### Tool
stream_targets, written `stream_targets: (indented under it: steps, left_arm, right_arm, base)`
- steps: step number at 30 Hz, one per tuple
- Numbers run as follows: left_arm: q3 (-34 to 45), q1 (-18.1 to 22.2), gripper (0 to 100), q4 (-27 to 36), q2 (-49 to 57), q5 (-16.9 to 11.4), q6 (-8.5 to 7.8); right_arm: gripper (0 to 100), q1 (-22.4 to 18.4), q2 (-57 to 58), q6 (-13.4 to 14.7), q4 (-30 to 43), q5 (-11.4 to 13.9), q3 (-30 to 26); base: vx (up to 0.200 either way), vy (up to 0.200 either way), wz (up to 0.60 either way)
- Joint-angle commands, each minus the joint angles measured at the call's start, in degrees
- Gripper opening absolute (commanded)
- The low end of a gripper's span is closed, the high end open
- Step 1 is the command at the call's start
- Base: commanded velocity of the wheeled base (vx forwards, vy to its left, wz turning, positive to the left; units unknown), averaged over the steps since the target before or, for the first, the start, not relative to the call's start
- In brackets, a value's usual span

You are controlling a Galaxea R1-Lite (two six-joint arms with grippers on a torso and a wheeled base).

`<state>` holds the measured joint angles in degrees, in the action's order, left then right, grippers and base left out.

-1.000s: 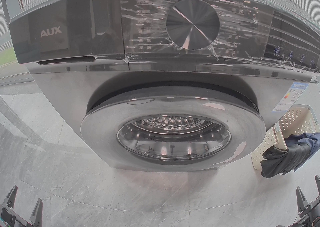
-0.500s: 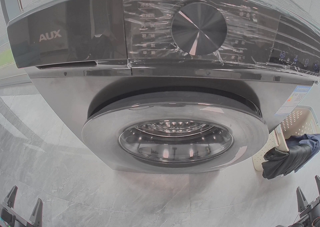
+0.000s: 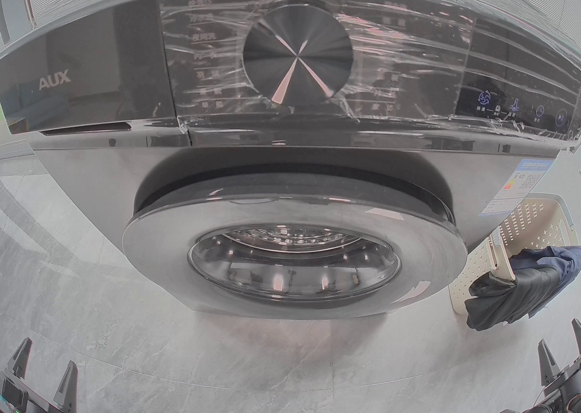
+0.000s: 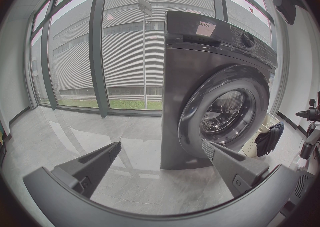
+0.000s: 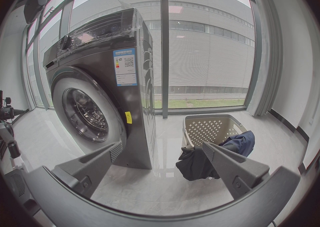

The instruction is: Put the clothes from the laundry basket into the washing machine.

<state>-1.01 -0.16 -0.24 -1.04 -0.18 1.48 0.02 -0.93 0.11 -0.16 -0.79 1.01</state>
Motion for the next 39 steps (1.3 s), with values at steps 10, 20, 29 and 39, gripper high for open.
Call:
stream_targets:
  steps: [10, 20, 29, 39]
  left_arm:
    - [1.01, -0.02, 100, -0.02, 1.04, -0.08, -0.07]
    - [1.01, -0.02, 100, -0.02, 1.04, -0.08, -0.16]
    - [1.01, -0.02, 100, -0.02, 1.04, -0.08, -0.07]
    - [1.01, -0.02, 100, -0.02, 1.04, -0.08, -0.16]
  right_arm:
    - [100, 0.06, 0.49, 0.15, -0.02, -0.17, -1.01]
    - [100, 1.03, -8.21, 8.94, -2.21, 2.81, 14.72]
    - [100, 5.51, -44.25, 4.46, -13.03, 10.99, 19.38]
    - [100, 18.78, -66.13, 9.21, -22.25, 8.09, 25.79]
  base:
    - [-0.100, 0.000, 0.00]
    - [0.000, 0.000, 0.00]
    - [0.000, 0.000, 0.00]
    - [0.000, 0.000, 0.00]
